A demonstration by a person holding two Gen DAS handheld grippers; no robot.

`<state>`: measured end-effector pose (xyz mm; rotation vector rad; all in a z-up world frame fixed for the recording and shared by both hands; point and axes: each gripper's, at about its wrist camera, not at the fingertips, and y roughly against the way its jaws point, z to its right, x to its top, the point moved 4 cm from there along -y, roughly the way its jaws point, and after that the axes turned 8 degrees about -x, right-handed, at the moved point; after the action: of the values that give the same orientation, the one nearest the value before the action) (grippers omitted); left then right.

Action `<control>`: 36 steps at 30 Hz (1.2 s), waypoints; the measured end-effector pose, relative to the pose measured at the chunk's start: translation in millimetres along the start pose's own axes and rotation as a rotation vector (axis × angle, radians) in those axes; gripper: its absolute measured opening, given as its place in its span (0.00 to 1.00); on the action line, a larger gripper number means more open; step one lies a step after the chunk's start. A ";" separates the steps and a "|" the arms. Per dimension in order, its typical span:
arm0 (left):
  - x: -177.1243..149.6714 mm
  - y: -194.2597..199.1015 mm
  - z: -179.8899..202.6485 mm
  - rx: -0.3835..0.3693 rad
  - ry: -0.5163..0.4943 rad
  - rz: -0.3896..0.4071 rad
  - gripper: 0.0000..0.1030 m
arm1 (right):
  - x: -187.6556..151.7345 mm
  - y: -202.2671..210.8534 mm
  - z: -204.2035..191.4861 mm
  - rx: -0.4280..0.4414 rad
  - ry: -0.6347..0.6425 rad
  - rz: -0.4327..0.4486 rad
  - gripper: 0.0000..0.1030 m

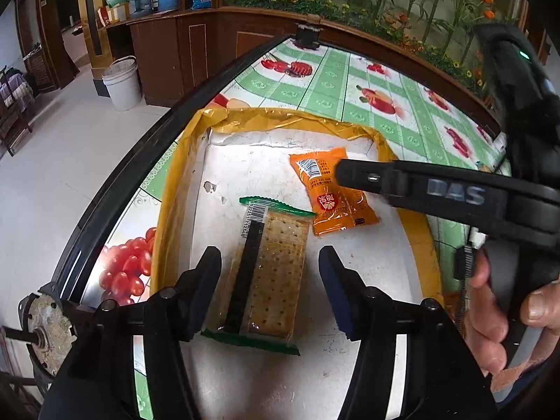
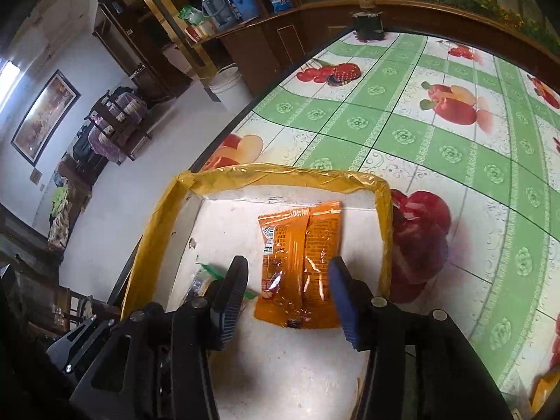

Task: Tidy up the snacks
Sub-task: 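Grasp the orange packet with the red logo with the left gripper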

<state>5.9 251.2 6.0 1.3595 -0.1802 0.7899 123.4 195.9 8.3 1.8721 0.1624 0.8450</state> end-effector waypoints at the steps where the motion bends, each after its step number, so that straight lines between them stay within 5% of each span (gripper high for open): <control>1: -1.3 3.8 0.5 -0.006 0.004 0.006 0.55 | -1.6 6.6 1.1 0.006 0.006 0.010 0.49; 6: -12.7 32.5 12.0 -0.042 -0.008 0.065 0.55 | -18.6 48.5 29.4 0.021 -0.007 0.053 0.48; 12: -45.5 70.7 32.6 -0.089 -0.019 0.147 0.55 | -60.1 63.1 64.3 -0.076 0.043 0.013 0.44; 20: -88.8 105.4 59.4 -0.118 -0.051 0.181 0.55 | -120.7 49.2 41.6 -0.136 0.242 -0.053 0.34; 26: -116.0 122.2 85.8 -0.171 -0.107 0.178 0.58 | -177.5 88.3 48.2 -0.110 0.392 -0.073 0.34; 29: -128.2 119.7 105.1 -0.219 -0.141 0.145 0.62 | -183.6 126.2 76.5 -0.013 0.262 0.024 0.35; 36: -156.5 93.9 169.1 -0.374 -0.199 -0.005 0.62 | -181.2 178.3 154.1 0.037 -0.048 0.162 0.37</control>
<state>-111.1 33.7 36.2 1.0798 -0.4585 0.5806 38.1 -87.3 38.7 1.9579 -0.0034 0.9113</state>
